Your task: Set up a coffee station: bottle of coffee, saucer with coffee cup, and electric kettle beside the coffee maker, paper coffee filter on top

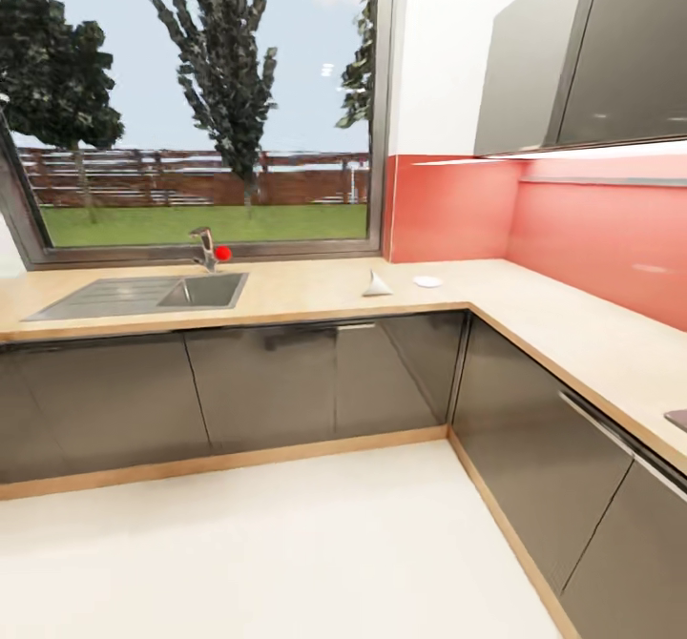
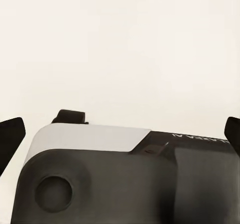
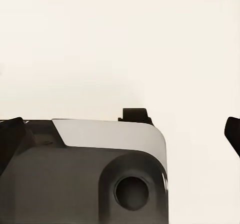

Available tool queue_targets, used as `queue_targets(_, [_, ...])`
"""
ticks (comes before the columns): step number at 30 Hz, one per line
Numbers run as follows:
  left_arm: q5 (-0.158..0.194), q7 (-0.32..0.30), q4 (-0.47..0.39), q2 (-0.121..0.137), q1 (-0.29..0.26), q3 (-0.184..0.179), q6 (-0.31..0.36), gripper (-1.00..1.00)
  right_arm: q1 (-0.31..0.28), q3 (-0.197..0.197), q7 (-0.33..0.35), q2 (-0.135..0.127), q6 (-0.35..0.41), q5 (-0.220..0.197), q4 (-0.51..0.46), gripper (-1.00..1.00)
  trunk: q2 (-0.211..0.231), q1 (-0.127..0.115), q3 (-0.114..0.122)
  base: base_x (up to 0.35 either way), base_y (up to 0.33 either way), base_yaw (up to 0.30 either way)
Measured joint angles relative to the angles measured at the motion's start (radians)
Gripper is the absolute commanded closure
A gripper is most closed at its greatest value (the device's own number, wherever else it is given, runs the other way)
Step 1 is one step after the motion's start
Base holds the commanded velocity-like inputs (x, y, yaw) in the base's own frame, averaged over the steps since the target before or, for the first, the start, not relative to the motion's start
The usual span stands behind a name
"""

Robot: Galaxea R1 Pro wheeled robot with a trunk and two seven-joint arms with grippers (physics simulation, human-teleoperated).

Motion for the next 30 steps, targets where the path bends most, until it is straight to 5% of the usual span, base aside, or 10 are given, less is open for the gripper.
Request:
queue_targets(12, [-0.001,-0.001,-0.001,0.003,0.000,0.000,0.000,-1.00,0.000,0.000,0.000,0.000,0.000,0.000,0.000,-1.00,0.000,0.000,0.000,0.016,-0.002,0.296])
queue_targets(22, [-0.001,0.000,-0.001,0.003,0.000,0.000,0.000,-1.00,0.000,0.000,0.000,0.000,0.000,0.002,0.000,-1.00,0.000,-0.001,0.000,0.300,-0.069,0.293])
queue_targets(30, [-0.001,0.001,-0.001,0.003,0.000,0.000,-0.002,-1.00,0.000,0.000,0.000,-0.001,0.000,0.003,0.000,-1.00,0.000,-0.001,0.000,0.338,-0.113,0.048])
